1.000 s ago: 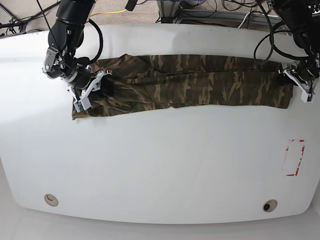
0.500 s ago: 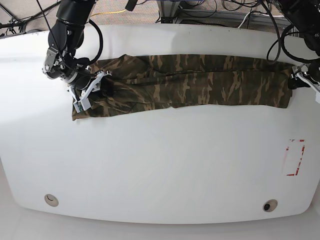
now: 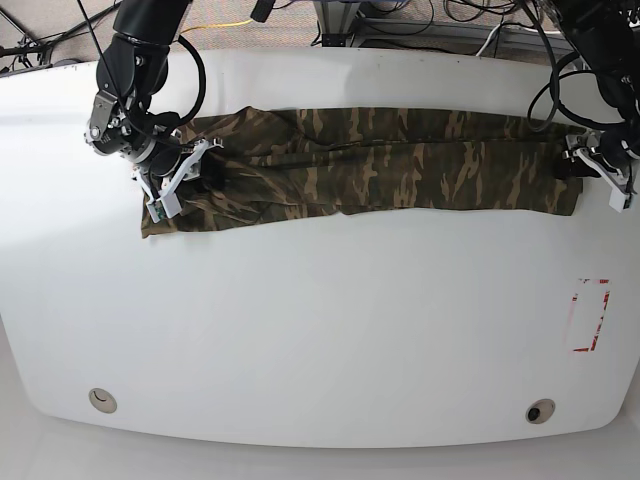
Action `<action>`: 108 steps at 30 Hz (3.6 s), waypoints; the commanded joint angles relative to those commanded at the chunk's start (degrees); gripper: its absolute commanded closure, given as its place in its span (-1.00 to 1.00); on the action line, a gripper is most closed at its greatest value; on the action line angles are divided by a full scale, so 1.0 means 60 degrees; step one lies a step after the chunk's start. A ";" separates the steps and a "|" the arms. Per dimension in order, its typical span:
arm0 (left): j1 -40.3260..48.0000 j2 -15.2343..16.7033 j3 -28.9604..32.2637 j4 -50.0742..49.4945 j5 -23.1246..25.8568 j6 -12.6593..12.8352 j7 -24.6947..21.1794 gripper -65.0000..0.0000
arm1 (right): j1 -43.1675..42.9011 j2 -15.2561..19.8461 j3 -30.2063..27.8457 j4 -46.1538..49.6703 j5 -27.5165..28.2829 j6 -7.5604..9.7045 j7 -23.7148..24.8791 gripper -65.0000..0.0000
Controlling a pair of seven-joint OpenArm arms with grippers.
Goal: Fold the T-shirt properly
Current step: 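Hold the folded shirt ends with both grippers and straighten the strip, then grasp the shirt end with the left gripper and fold it toward the right gripper, then grasp both shirt ends and push them toward each other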
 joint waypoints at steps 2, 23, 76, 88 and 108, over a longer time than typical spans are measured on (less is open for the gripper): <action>0.0000 0.0161 -0.0059 0.0015 0.0015 0.0000 0.0000 0.15 | 0.0000 -0.0059 0.0029 0.0029 0.0000 0.0000 0.0000 0.61; 0.0835 0.1407 -0.0425 0.4806 -0.0762 0.0000 0.2154 0.92 | 0.0000 -0.0396 0.0015 0.0029 -0.0103 0.0000 0.0000 0.62; -0.0220 0.5156 0.5553 0.5744 -0.1304 0.0000 0.2571 -0.10 | 0.0059 -0.0440 -0.0044 0.0278 -0.0015 0.0000 -0.0015 0.61; -0.0161 0.4440 0.4894 0.6711 -0.1348 0.0000 0.2571 -0.10 | 0.0103 -0.0440 -0.0044 0.0645 0.0000 0.0000 -0.0059 0.60; 0.0689 0.2066 0.3575 0.4689 -0.1158 0.0000 0.0806 0.14 | 0.0498 -0.0440 0.2667 0.2139 0.3707 0.0000 -0.2505 -0.62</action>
